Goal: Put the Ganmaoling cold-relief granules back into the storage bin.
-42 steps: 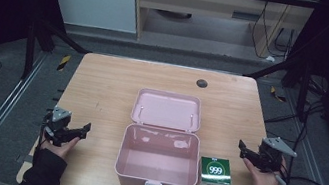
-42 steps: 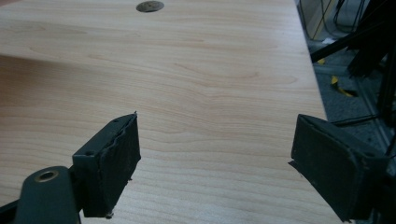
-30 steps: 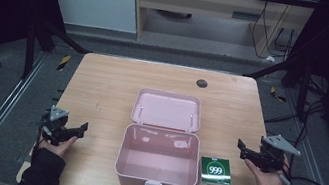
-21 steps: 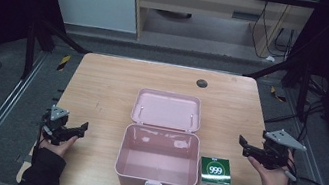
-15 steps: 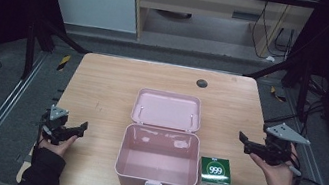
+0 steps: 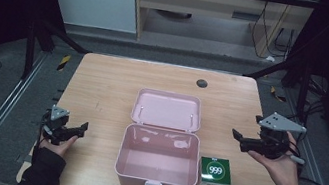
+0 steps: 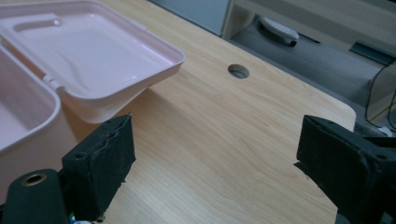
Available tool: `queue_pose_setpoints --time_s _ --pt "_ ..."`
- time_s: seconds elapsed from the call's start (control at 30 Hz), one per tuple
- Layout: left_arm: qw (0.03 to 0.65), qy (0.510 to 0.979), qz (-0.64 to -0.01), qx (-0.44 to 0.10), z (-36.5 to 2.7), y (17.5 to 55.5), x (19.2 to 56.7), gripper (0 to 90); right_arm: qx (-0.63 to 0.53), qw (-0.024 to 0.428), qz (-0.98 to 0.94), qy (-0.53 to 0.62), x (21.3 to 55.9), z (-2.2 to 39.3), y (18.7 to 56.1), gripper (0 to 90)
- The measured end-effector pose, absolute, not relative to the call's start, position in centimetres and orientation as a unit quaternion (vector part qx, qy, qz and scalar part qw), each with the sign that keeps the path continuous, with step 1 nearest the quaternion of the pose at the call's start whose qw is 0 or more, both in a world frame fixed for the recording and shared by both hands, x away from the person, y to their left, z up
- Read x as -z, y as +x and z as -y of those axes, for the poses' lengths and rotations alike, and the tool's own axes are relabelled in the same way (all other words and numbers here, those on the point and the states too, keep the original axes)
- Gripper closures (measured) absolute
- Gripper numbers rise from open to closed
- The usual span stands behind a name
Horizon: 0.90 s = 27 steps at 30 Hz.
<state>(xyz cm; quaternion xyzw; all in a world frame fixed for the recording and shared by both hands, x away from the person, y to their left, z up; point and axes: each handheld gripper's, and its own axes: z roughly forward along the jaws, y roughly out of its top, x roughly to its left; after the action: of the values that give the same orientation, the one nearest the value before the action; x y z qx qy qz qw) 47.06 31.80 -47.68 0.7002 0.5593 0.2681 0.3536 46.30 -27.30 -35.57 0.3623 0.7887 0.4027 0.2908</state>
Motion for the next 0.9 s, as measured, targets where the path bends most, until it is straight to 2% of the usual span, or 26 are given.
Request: queue_pose_setpoints --time_s 0.77,0.9 --pt "0.349 0.705 -0.556 -0.269 -31.7 47.1 47.7 18.2 -0.334 0.184 -0.892 0.243 36.3 24.8 45.3 6.1" --pt "0.348 0.705 -0.556 -0.270 -31.7 47.1 47.7 18.2 -0.323 0.177 -0.902 0.228 36.5 24.5 45.2 5.0"
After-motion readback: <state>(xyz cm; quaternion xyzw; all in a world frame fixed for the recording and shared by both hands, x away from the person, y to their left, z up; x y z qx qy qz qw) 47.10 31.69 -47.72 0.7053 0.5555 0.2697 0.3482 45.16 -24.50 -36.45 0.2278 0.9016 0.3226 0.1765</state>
